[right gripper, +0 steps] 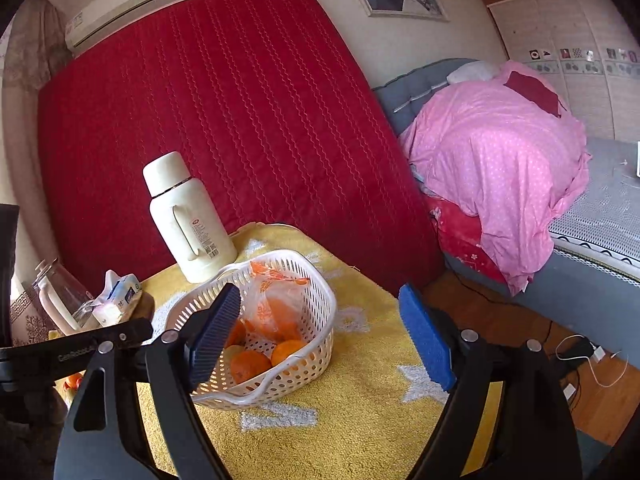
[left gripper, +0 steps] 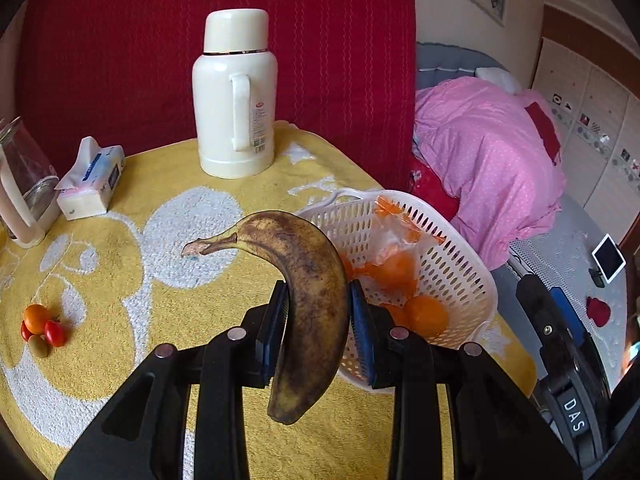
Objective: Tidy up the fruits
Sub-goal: 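Lower the banana into the basket and open the left gripper, then move the left gripper to the red cherry tomatoes beside the orange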
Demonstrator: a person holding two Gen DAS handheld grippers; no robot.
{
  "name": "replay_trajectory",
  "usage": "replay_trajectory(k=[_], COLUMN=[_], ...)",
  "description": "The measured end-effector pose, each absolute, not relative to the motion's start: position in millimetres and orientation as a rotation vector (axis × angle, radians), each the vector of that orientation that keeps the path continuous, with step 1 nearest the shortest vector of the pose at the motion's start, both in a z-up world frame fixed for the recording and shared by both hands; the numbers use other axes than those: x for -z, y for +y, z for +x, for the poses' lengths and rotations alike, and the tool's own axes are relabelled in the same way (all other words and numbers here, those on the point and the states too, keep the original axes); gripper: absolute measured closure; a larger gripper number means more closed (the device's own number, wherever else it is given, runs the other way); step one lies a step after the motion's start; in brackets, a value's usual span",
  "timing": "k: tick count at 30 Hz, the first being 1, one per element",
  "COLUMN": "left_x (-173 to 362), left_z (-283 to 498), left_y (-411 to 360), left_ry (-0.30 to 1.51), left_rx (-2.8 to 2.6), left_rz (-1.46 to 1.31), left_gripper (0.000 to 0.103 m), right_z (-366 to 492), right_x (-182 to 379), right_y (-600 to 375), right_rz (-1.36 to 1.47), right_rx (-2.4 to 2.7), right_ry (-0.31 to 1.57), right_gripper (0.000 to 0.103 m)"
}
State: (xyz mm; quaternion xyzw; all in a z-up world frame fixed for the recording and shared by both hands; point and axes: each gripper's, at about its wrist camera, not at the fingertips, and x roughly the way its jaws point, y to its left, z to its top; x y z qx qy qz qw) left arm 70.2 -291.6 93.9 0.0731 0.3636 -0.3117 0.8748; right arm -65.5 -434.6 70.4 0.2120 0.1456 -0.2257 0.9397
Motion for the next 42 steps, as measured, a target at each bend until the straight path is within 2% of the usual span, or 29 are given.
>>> replay_trajectory(k=[4,5,8,15,19,20,31,42], left_x=[-96.2,-98.0,-101.2,-92.3,-87.4,-86.1,-69.2,-55.3], left_z=[65.4,64.3,64.2,82.1,83.0,82.7,87.4,91.6], left_y=[-311.3,-313.2,-310.3,-287.0,-273.8,-271.0,-235.7,-198.3], left_ry=[0.689,0.676,0.646,0.680,0.677,0.675,0.730,0.766], left_rx=[0.696,0.704,0.702,0.612,0.559,0.546,0.471,0.380], left_rz=[0.182,0.184,0.166,0.141,0.151,0.152,0.109,0.077], left_gripper=[0.069,0.058,0.040,0.039,0.021,0.020,0.018,0.016], right_z=[-68.0,-68.6,-69.7,-69.5,-69.1,-69.1,-66.9,-65.9], right_x=[-72.0,-72.0,-71.6,-72.1,-72.5,-72.6,-73.3,-79.6], right_y=[-434.3,-435.0,-437.8,-436.5,-435.5,-435.1,-430.2,-400.1], right_rz=[0.433,0.437,0.449,0.443,0.435,0.433,0.407,0.278], right_rx=[0.453,0.453,0.454,0.455,0.458,0.459,0.448,0.356], right_ry=[0.283,0.281,0.284,0.281,0.279,0.278,0.282,0.239], right_gripper=[0.020,0.020,0.020,0.019,0.018,0.018,0.016,0.008])
